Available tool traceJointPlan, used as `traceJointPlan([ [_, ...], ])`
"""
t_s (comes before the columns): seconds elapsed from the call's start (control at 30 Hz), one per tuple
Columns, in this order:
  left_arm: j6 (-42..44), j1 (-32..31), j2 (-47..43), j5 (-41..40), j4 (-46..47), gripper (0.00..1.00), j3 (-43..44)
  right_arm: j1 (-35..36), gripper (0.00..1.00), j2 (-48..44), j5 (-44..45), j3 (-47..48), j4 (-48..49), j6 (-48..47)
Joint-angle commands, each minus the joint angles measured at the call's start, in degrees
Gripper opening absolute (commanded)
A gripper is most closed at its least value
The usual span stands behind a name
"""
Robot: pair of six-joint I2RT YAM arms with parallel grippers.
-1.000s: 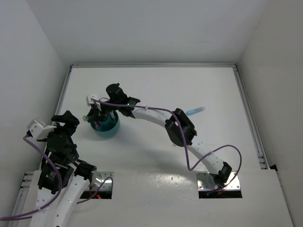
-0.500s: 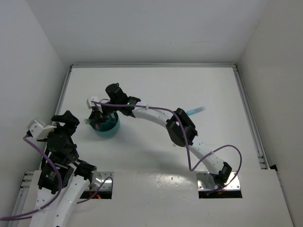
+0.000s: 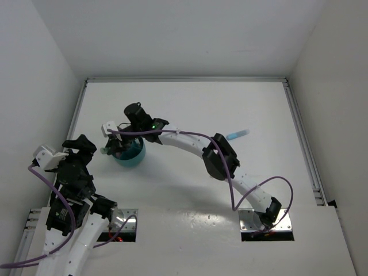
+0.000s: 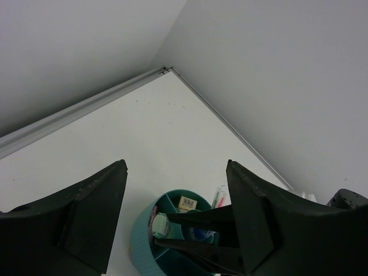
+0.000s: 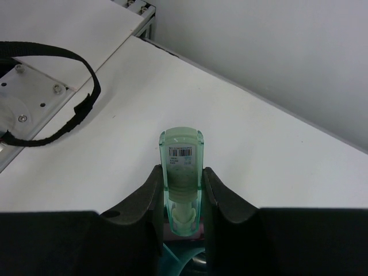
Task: Sort the stationery into containers
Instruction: Place the stationery into the container
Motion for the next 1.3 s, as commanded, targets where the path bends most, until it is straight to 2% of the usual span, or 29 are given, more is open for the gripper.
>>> traceJointPlan([
  [0.0,0.5,0.34,-0.41,0.18,1.49,0.75,-0.33,0.53,0.02,-4.57,-0.45,2.48,-0.21,-1.55],
  [0.43,0.5,0.34,-0.94,0.18,1.49,0.75,-0.33,1.06,0.02,-3.51,1.31,1.42,-1.97,-4.54],
  [0.57,0.5,0.34,-0.94,0.18,1.49,0.75,-0.33,1.06,0.02,-2.46,1.92,0.9,-0.14,-3.4],
  [0.8,0.5,0.34,-0.94,-0.87,0.96,0.75,-0.33,1.59,0.02,-1.93,10.97,-0.33,5.06,1.61],
  [1.27,0.5,0.34,-0.94,-0.87,0.96,0.75,-0.33,3.34,0.01,-1.93,13.61,-1.39,2.51,2.41],
])
